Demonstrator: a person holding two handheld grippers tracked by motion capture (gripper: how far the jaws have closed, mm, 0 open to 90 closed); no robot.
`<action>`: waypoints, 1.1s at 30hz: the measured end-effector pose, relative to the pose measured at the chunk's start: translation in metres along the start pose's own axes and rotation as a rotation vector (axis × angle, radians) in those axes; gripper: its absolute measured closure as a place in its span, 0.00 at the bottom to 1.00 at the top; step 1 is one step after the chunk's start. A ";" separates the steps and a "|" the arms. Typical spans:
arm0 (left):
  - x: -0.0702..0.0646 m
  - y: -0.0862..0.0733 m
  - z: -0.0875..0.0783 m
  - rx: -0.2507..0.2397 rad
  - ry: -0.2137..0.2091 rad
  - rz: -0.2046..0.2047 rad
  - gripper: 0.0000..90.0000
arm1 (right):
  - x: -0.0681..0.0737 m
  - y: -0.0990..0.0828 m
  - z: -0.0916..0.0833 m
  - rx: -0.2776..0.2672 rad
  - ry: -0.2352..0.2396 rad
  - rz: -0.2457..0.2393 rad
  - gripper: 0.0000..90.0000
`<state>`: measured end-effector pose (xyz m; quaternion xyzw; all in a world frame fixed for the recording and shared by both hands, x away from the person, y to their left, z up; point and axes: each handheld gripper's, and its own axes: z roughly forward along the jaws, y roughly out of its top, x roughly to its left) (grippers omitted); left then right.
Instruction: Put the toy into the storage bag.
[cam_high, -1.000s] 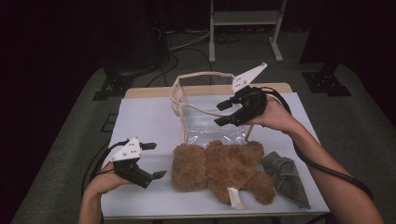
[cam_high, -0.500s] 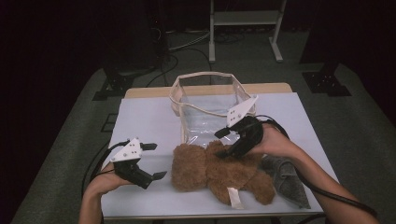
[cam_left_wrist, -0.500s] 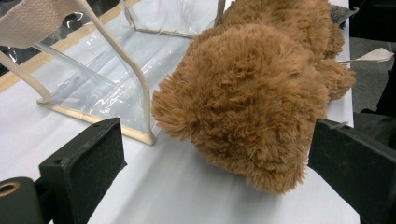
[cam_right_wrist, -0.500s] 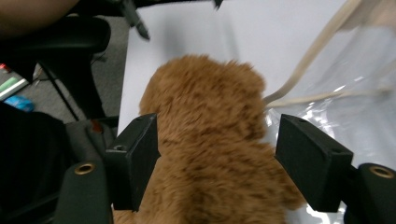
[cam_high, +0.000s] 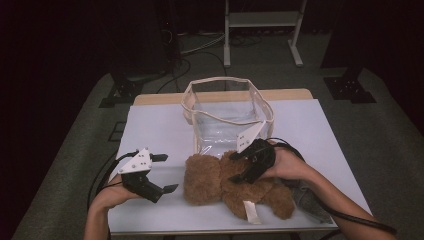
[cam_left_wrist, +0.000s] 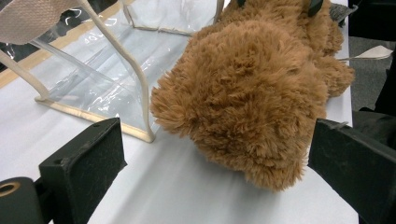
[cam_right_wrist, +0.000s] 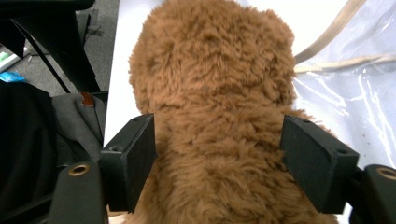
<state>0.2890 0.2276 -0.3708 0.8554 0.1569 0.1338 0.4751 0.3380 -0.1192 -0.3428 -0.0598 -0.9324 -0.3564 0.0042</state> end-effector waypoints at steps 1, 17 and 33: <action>0.000 0.000 0.000 0.000 0.001 0.003 0.03 | 0.000 -0.001 0.001 0.002 0.003 0.002 0.29; 0.001 -0.001 0.000 -0.001 -0.002 -0.004 0.03 | -0.001 -0.019 0.019 0.006 -0.016 0.015 0.21; 0.001 -0.004 0.000 0.004 -0.008 -0.011 0.03 | 0.004 -0.026 0.028 0.024 -0.034 -0.003 0.17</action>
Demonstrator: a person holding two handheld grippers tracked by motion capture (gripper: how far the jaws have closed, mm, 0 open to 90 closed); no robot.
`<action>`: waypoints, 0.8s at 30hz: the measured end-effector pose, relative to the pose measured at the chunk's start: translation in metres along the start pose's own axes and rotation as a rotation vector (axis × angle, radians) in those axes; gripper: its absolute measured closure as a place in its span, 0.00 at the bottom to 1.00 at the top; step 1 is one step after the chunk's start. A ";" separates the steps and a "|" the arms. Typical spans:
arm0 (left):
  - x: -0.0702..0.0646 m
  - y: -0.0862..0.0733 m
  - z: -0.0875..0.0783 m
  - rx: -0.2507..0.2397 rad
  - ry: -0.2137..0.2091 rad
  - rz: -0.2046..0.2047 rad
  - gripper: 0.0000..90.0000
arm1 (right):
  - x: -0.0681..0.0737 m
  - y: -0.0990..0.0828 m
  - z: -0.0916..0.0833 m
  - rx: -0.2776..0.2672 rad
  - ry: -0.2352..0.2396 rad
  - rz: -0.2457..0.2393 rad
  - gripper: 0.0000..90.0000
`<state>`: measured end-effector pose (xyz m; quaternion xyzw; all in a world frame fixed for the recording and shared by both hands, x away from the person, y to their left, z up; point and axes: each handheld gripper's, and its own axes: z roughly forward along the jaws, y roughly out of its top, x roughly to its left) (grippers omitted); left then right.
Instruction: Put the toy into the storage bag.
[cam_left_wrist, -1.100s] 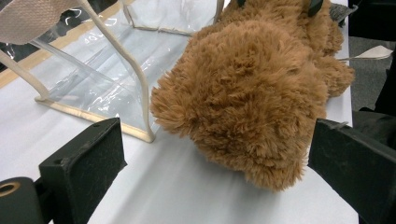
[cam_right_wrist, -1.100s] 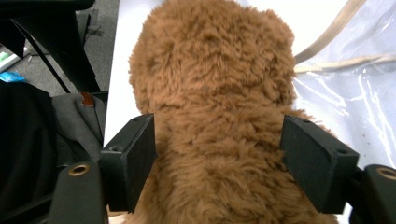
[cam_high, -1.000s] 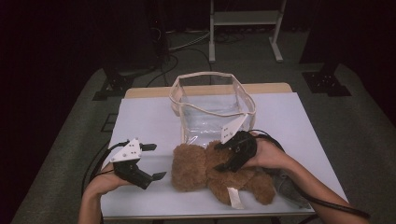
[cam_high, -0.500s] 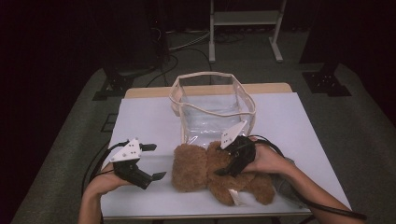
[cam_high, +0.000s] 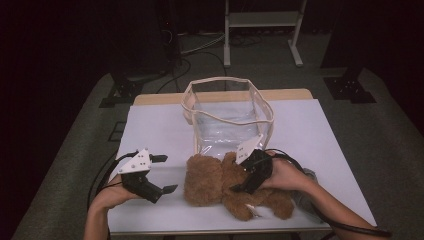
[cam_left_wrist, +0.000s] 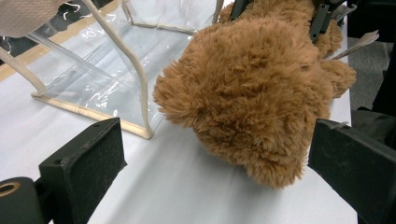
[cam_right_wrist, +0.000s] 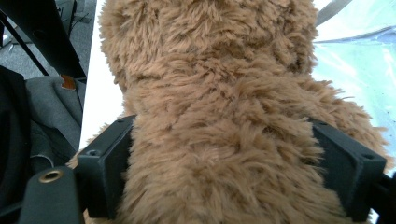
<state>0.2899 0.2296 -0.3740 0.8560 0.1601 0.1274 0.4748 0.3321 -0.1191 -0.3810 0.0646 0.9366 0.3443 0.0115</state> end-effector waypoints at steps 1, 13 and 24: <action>0.000 0.000 0.000 0.003 0.000 0.000 0.03 | 0.000 0.000 0.000 -0.002 0.001 0.002 0.17; 0.001 -0.001 -0.001 0.003 0.000 -0.001 0.03 | -0.001 -0.002 0.004 0.025 0.002 0.004 0.23; 0.002 -0.002 -0.001 0.004 -0.001 -0.003 0.03 | -0.001 -0.001 0.004 0.048 -0.007 0.000 0.35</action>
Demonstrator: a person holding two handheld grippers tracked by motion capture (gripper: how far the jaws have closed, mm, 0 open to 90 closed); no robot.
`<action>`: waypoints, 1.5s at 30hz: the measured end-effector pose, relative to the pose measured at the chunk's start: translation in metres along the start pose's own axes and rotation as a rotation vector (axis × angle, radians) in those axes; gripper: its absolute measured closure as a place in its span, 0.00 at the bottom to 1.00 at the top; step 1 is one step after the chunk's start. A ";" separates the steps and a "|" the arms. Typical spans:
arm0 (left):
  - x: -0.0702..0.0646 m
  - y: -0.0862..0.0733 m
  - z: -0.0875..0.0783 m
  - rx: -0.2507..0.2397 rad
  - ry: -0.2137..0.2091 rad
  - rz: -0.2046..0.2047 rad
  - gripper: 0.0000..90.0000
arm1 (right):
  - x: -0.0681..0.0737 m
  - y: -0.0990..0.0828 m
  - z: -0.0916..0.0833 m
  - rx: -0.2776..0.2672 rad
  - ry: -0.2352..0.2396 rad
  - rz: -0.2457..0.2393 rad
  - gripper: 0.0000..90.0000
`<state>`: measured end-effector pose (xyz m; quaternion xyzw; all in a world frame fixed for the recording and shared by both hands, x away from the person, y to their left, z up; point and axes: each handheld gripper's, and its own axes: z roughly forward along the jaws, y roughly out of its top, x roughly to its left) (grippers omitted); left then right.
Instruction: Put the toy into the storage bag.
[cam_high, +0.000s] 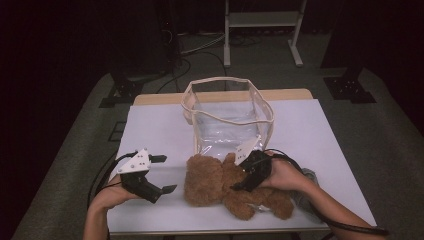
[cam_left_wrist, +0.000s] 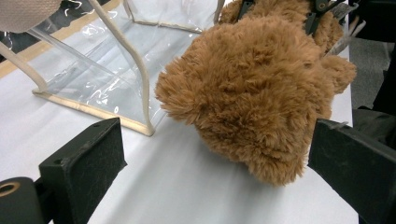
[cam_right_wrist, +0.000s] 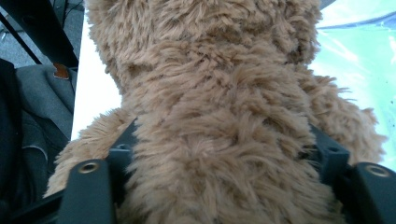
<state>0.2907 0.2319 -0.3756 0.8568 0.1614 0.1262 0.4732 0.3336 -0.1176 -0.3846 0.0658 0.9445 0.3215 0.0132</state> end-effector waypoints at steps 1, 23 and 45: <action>0.000 0.000 0.000 0.002 0.000 0.002 0.03 | -0.001 0.000 0.000 0.002 0.002 -0.001 0.38; 0.002 -0.003 -0.005 -0.004 0.023 -0.001 0.03 | -0.004 0.010 -0.012 0.010 0.017 0.003 0.60; 0.005 -0.008 -0.010 -0.001 0.047 -0.015 0.03 | -0.007 0.016 -0.022 -0.014 0.039 0.006 0.69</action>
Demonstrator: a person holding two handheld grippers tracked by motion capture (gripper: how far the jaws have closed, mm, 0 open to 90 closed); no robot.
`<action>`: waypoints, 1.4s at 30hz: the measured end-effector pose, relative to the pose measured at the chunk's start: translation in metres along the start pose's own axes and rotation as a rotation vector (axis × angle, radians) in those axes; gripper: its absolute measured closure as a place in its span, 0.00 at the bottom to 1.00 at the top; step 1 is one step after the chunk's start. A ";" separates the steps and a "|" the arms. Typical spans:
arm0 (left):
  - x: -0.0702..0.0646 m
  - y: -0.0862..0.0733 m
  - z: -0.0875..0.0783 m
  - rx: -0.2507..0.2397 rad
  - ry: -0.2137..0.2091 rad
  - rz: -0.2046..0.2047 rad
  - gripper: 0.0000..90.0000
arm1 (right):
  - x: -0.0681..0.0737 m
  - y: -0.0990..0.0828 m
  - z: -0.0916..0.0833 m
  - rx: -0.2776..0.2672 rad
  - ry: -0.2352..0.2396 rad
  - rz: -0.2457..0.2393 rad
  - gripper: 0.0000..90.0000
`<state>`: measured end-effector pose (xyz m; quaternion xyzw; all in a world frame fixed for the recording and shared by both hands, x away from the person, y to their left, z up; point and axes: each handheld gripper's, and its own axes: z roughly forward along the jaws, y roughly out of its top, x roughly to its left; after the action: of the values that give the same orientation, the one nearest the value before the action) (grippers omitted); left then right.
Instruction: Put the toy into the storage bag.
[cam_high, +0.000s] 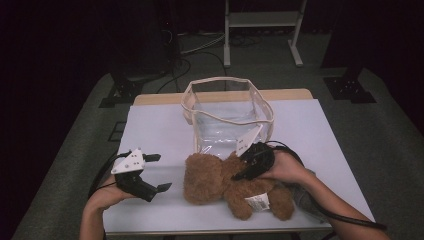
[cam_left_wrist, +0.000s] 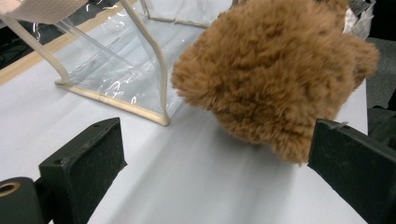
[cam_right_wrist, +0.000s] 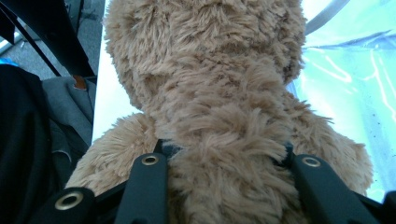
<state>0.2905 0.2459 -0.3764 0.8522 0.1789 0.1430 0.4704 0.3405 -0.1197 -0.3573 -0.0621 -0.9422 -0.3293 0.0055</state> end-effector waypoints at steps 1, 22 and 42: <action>0.000 0.000 0.000 0.000 0.000 0.000 0.03 | 0.000 0.000 0.000 0.000 0.000 0.000 0.69; 0.006 -0.011 -0.009 0.004 0.015 -0.029 0.03 | 0.003 0.028 -0.035 -0.108 0.019 0.004 0.70; 0.007 -0.013 -0.013 0.004 0.022 -0.029 0.03 | 0.002 0.056 -0.059 -0.157 0.018 -0.017 0.70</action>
<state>0.2896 0.2650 -0.3799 0.8489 0.1966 0.1453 0.4686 0.3433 -0.1125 -0.2761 -0.0513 -0.9139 -0.4027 0.0061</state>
